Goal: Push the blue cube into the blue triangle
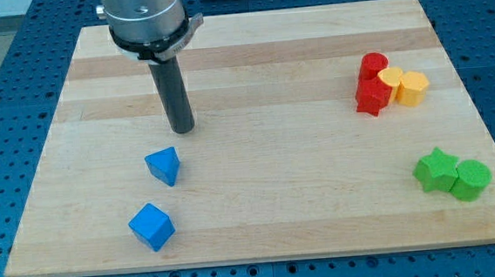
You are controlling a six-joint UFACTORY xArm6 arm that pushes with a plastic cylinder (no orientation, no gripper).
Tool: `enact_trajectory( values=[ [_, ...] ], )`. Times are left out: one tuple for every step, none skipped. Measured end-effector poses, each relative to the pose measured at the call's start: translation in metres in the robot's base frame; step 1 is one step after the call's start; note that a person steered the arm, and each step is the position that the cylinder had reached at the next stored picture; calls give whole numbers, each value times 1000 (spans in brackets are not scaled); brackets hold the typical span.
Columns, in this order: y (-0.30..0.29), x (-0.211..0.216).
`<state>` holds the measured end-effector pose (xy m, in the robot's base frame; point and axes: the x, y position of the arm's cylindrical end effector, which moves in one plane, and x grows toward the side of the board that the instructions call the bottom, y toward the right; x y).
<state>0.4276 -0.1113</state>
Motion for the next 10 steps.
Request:
enact_trajectory(
  values=[
    [-36, 5],
    [-66, 63],
    [-92, 118],
    [-101, 176],
    [-99, 191],
    [-82, 190],
    [-28, 190],
    [1, 190],
    [1, 174],
    [1, 126]
  ],
)
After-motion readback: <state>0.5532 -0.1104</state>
